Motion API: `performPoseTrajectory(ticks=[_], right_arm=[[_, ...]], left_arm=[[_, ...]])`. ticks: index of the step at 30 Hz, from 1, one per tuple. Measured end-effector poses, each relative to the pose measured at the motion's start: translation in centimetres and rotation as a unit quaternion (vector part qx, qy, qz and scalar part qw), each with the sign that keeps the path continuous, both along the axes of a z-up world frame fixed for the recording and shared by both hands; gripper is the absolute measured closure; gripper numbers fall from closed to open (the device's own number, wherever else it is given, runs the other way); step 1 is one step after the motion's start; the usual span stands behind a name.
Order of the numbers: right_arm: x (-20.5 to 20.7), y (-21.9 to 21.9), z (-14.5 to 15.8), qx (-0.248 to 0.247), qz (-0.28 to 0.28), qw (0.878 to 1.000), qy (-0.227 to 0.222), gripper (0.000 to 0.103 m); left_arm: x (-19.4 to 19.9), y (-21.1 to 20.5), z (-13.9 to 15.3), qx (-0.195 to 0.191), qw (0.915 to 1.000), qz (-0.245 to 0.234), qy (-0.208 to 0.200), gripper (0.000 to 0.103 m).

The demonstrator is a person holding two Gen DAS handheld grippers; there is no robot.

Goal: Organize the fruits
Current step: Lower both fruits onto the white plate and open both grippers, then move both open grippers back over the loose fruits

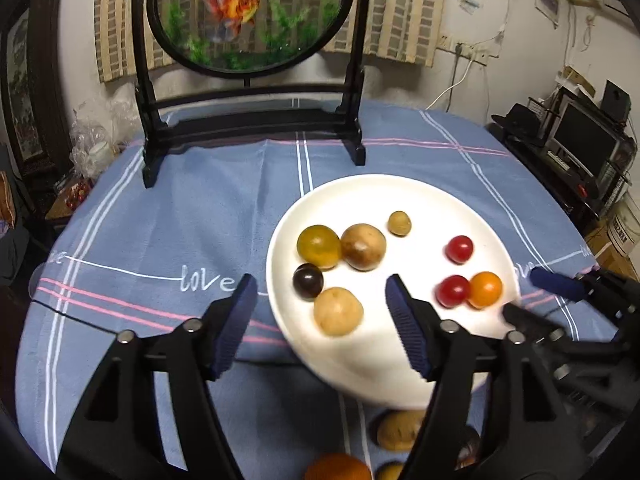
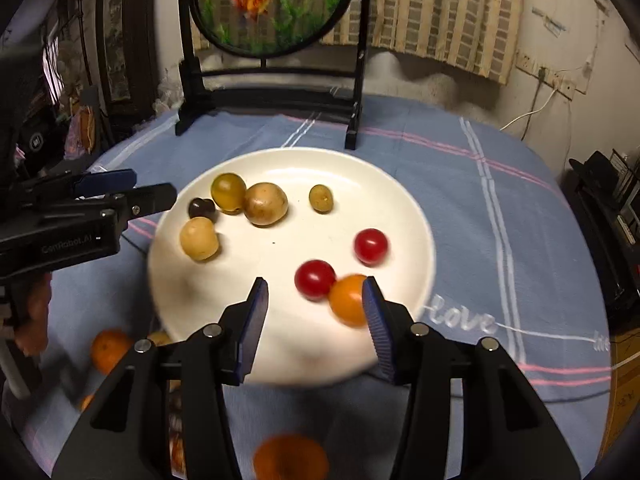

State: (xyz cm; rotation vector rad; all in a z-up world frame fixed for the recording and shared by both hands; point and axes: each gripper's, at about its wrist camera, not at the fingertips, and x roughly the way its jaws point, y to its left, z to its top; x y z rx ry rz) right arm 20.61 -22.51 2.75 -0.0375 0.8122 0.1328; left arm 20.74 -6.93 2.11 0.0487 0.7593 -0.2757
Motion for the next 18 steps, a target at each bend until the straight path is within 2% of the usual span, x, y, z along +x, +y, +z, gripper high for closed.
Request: performPoseTrajectory(ticks=[5, 11, 18], right_arm=[[-4.9, -2.9, 1.1, 0.024, -0.025, 0.999, -0.012, 0.052], [-9.9, -4.8, -0.2, 0.034, -0.046, 0.998, 0.004, 0.051], [-14.0, -4.6, -1.3, 0.044, -0.041, 0.998, 0.009, 0.051]], left_arm=[[-4.3, 0.4, 0.6, 0.010, 0.9996, -0.024, -0.014, 0.030], [-8.7, 1.0, 0.3, 0.015, 0.9990, -0.039, -0.019, 0.030], [-12.5, 2.1, 0.2, 0.012, 0.9989, -0.041, -0.020, 0.030]])
